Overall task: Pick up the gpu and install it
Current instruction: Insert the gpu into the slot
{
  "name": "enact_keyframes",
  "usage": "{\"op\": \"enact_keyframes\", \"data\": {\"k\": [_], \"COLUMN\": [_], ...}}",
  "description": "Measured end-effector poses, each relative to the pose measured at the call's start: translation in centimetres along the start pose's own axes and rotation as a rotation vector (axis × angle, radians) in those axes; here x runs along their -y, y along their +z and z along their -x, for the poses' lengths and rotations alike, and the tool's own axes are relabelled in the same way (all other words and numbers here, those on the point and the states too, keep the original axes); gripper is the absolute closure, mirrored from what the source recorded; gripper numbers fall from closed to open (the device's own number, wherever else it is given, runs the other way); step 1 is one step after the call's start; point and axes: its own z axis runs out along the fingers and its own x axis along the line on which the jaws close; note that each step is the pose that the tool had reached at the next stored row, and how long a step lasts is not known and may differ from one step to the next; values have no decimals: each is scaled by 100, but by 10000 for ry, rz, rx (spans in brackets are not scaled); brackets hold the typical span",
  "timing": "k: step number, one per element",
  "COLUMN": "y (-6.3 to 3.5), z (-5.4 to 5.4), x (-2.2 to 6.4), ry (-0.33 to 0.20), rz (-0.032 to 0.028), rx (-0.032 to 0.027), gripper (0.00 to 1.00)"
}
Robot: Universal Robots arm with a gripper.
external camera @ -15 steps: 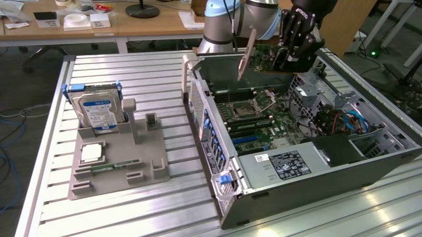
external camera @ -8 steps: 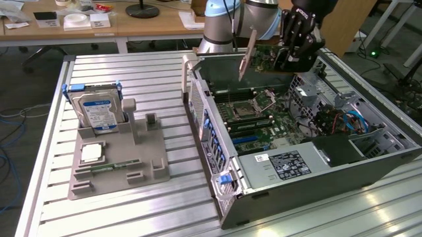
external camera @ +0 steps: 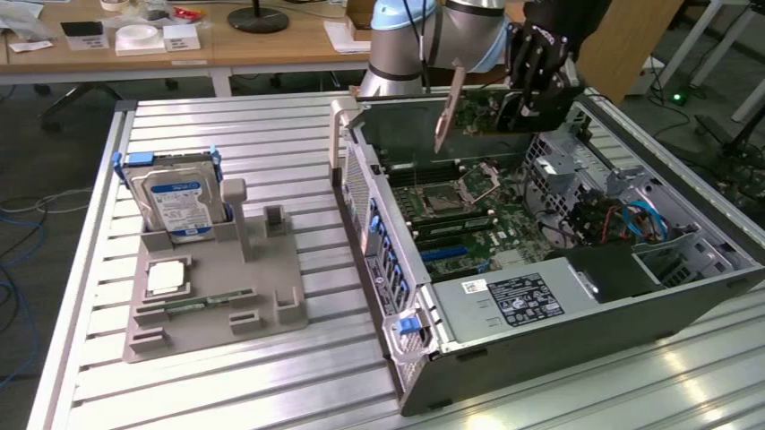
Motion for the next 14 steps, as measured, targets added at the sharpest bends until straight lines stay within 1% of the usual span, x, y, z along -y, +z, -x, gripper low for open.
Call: {"op": "enact_keyframes", "data": {"k": [3,7,12,14], "y": [44,90,177,213], "z": [-11,-14,-66,-71], "x": [-1,-1,1,1], "ry": [-235,-907,-942,-944], "rz": [47,93,96,97], "rx": [0,9,11,8], "gripper": [72,72,72,72]}}
